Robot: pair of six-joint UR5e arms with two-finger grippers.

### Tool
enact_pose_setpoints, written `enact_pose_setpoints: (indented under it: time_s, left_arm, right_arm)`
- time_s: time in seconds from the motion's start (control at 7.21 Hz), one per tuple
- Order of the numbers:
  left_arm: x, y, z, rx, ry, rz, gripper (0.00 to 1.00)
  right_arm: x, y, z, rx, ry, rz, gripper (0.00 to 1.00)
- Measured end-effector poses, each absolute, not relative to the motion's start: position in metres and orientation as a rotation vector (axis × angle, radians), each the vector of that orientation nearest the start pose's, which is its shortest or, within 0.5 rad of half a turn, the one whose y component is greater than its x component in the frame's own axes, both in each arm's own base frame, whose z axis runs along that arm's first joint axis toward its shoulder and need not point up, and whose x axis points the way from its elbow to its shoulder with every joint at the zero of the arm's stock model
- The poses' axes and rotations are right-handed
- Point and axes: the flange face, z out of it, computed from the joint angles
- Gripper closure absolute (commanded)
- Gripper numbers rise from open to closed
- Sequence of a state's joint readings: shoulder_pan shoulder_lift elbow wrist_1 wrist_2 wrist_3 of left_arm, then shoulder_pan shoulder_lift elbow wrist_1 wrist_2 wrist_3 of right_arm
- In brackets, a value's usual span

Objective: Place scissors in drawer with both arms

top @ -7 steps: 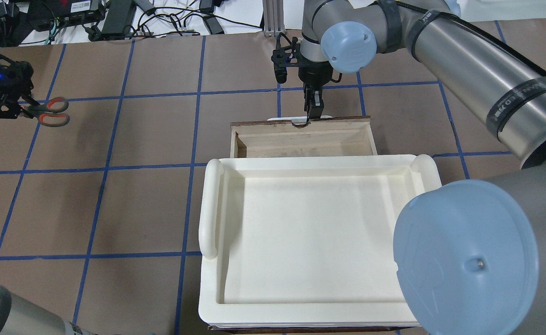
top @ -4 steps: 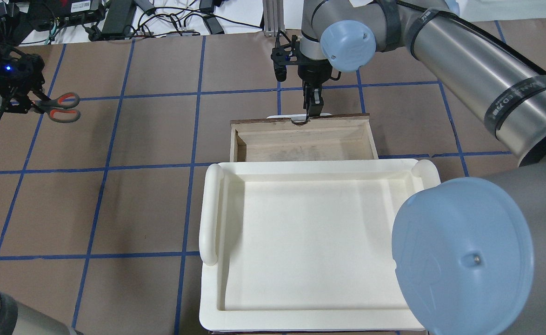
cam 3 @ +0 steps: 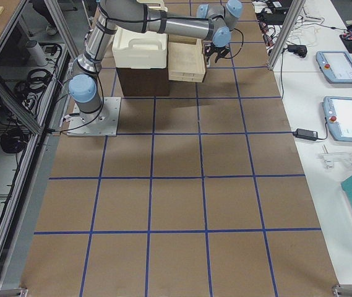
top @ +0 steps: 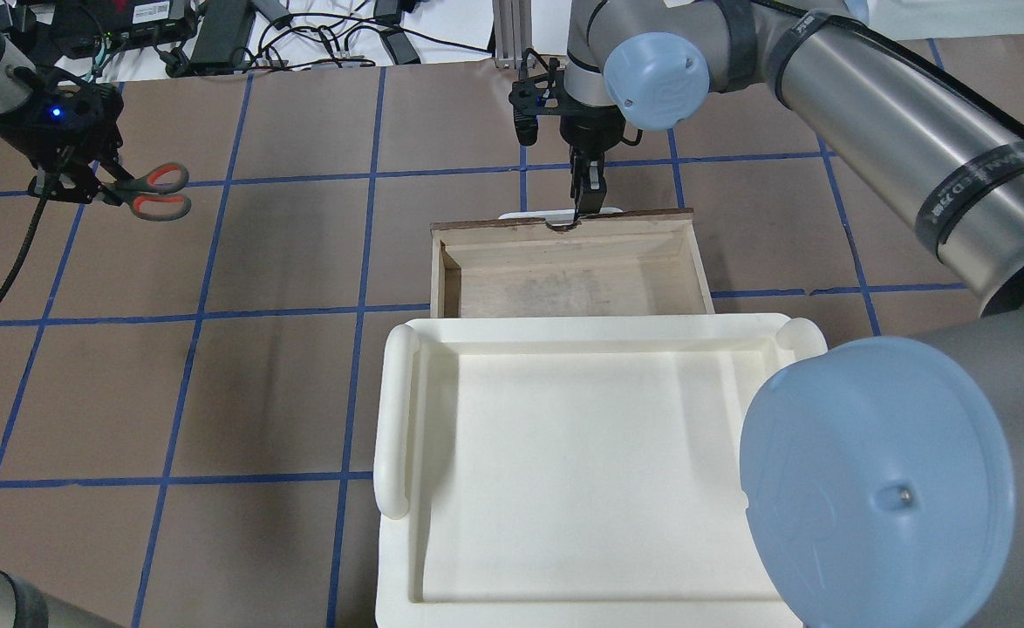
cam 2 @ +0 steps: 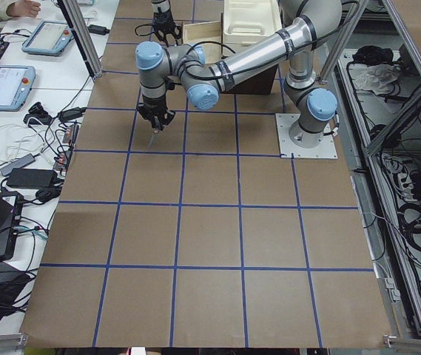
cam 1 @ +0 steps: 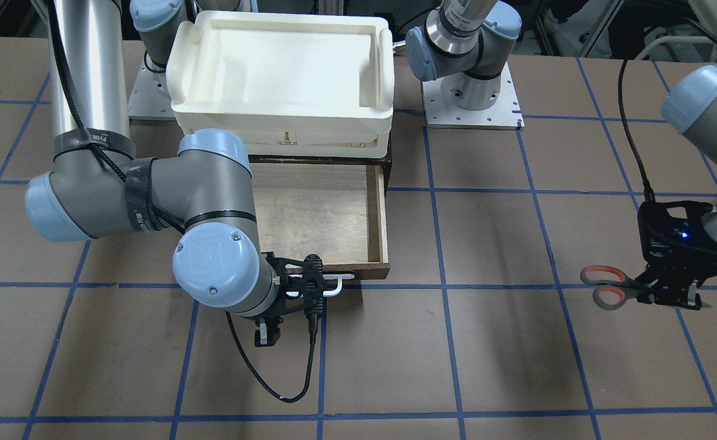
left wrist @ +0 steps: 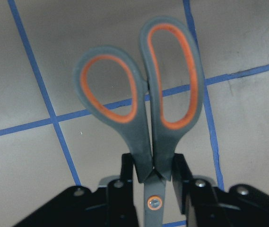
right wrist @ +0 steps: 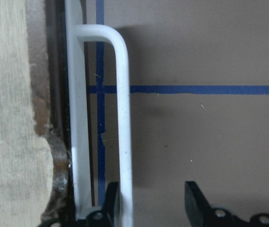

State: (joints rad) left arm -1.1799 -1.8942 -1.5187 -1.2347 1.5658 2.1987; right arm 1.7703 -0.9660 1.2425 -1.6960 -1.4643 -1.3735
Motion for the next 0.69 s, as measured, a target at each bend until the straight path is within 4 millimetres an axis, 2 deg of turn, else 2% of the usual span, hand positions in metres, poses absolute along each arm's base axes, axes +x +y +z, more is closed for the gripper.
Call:
enact_pose_setpoints:
  time_s: [0.28, 0.42, 0.55, 0.69]
  left_arm:
    - [0.100, -0.623, 0.370, -2.487, -2.007, 0.037, 1.00]
    - [0.087, -0.622, 0.374, -2.469, -2.023, 0.038, 1.00]
    - [0.075, -0.620, 0.377, -2.450, -2.034, 0.036, 1.00]
    - [0.065, -0.618, 0.380, -2.434, -2.033, 0.032, 1.00]
  right_arm:
    - [0.279, -0.656, 0.304, -2.068, 2.147, 0.101, 0.00]
    - [0.278, -0.653, 0.315, -2.073, 2.155, 0.093, 0.00]
    - [0.277, -0.649, 0.332, -2.084, 2.165, 0.065, 0.00]
    - [0.275, -0.641, 0.360, -2.100, 2.182, 0.016, 0.00]
